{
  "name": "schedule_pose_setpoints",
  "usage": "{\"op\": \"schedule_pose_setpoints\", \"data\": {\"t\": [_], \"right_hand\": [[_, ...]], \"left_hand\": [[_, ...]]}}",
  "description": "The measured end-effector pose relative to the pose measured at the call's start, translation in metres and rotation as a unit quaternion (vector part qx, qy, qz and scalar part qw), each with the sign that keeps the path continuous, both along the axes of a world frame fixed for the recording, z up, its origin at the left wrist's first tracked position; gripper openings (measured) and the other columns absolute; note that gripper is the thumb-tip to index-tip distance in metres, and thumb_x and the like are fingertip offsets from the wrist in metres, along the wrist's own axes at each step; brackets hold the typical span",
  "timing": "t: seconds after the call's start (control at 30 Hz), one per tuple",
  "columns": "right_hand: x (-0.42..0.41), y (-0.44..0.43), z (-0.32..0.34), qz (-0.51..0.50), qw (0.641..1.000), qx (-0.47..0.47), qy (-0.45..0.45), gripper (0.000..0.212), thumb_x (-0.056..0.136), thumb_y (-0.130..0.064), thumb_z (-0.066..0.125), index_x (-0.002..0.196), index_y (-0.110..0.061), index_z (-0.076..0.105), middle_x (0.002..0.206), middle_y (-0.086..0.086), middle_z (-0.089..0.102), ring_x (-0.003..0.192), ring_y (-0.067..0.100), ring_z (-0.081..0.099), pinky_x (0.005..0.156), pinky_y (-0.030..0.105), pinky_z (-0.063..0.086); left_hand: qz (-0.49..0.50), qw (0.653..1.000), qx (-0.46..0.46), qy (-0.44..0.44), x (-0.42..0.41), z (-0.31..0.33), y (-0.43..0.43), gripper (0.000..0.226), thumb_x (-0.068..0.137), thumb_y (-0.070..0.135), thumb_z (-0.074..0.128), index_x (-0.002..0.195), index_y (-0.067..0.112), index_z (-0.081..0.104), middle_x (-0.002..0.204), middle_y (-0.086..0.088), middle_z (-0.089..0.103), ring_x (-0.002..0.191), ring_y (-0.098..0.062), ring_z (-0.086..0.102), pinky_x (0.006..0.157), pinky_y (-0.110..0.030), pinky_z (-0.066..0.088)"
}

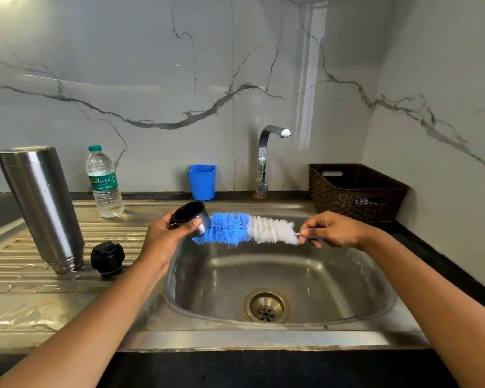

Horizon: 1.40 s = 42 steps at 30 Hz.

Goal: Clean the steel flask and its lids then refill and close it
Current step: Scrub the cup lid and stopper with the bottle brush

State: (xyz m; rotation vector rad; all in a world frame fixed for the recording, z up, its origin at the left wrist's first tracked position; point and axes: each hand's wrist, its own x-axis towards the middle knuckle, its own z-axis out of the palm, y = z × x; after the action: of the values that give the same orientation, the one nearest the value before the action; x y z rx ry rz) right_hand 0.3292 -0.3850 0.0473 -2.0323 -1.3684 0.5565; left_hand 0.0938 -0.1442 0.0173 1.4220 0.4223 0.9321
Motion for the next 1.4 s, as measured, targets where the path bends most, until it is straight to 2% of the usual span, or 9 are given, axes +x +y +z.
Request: {"op": "schedule_pose_setpoints", "data": {"t": [0.4,0.57,0.73,0.8,0.9,1.0,1.1,1.2,1.4], "right_hand": [[-0.004,0.006,-0.002,0.03,0.999,-0.027,0.016,0.022,0.097,-0.022,0.05,0.091,-0.012,0.069,0.058,-0.004,0.053,0.044,0.012,0.029,0.042,0.028,0.019],[0.011,-0.014,0.003,-0.034,0.998,-0.009,0.047,0.024,0.098,-0.02,0.047,0.088,-0.013,0.068,0.059,0.0,0.051,0.041,0.009,0.028,0.037,0.019,0.021],[0.017,-0.02,0.005,-0.125,0.99,0.051,0.038,0.026,0.099,-0.02,0.047,0.085,-0.01,0.067,0.054,-0.003,0.049,0.037,0.007,0.026,0.035,0.016,0.02],[0.017,-0.017,0.004,-0.139,0.989,0.05,0.014,0.027,0.099,-0.018,0.047,0.082,-0.011,0.067,0.054,-0.002,0.05,0.038,0.008,0.027,0.036,0.017,0.023],[0.014,-0.013,0.001,-0.161,0.985,0.045,-0.032,0.027,0.098,-0.017,0.048,0.08,-0.013,0.067,0.055,-0.002,0.052,0.037,0.004,0.035,0.043,0.017,0.029],[0.011,-0.007,0.0,-0.189,0.976,0.04,-0.096,0.025,0.097,-0.019,0.049,0.084,-0.015,0.07,0.058,-0.004,0.057,0.044,-0.001,0.045,0.054,0.02,0.036],[0.002,0.0,0.0,-0.21,0.97,0.049,-0.114,0.024,0.096,-0.02,0.05,0.082,-0.018,0.07,0.06,-0.005,0.06,0.056,0.004,0.051,0.059,0.021,0.039],[-0.012,0.009,-0.001,-0.226,0.965,0.071,-0.114,0.025,0.095,-0.021,0.05,0.076,-0.024,0.067,0.06,-0.006,0.06,0.062,0.01,0.055,0.064,0.027,0.041],[-0.034,0.011,-0.005,-0.258,0.958,0.092,-0.085,0.025,0.095,-0.026,0.048,0.076,-0.028,0.064,0.065,-0.007,0.062,0.065,0.01,0.055,0.07,0.029,0.043]], "left_hand": [[0.01,1.0,-0.025,-0.002,0.0,-0.003,0.009,0.031,0.074,0.007,0.072,0.1,0.021,0.061,0.099,0.003,0.067,0.098,-0.013,0.061,0.096,-0.029,0.043],[0.028,0.999,-0.018,-0.008,-0.001,-0.005,0.014,0.033,0.073,0.006,0.073,0.1,0.02,0.061,0.098,0.002,0.067,0.103,-0.021,0.06,0.089,-0.027,0.047],[0.026,0.989,0.119,0.081,0.003,-0.011,0.011,0.057,0.063,0.008,0.084,0.112,0.02,0.059,0.105,0.003,0.066,0.107,-0.017,0.059,0.093,-0.026,0.042],[0.035,0.962,0.236,0.135,0.004,-0.011,0.008,0.07,0.056,0.011,0.089,0.118,0.021,0.058,0.115,0.001,0.06,0.109,-0.014,0.055,0.099,-0.027,0.04],[0.045,0.882,0.43,0.187,0.001,-0.006,-0.001,0.075,0.058,0.009,0.088,0.125,0.018,0.056,0.116,0.006,0.047,0.099,-0.006,0.051,0.09,-0.008,0.035],[0.034,0.782,0.574,0.241,-0.003,-0.003,-0.006,0.076,0.065,0.008,0.082,0.133,0.018,0.051,0.127,-0.001,0.043,0.111,-0.016,0.049,0.095,-0.022,0.041],[0.027,0.673,0.664,0.326,-0.005,0.0,-0.012,0.08,0.073,0.011,0.076,0.143,0.022,0.04,0.138,-0.004,0.039,0.127,-0.021,0.033,0.103,-0.032,0.038],[0.011,0.619,0.693,0.368,-0.007,0.003,-0.017,0.086,0.077,0.018,0.072,0.149,0.025,0.026,0.142,0.001,0.036,0.128,-0.017,0.029,0.105,-0.027,0.031],[-0.011,0.782,0.54,0.309,-0.017,0.001,-0.02,0.069,0.065,0.025,0.083,0.125,0.027,0.047,0.116,0.009,0.051,0.115,-0.014,0.041,0.085,-0.021,0.032]]}}
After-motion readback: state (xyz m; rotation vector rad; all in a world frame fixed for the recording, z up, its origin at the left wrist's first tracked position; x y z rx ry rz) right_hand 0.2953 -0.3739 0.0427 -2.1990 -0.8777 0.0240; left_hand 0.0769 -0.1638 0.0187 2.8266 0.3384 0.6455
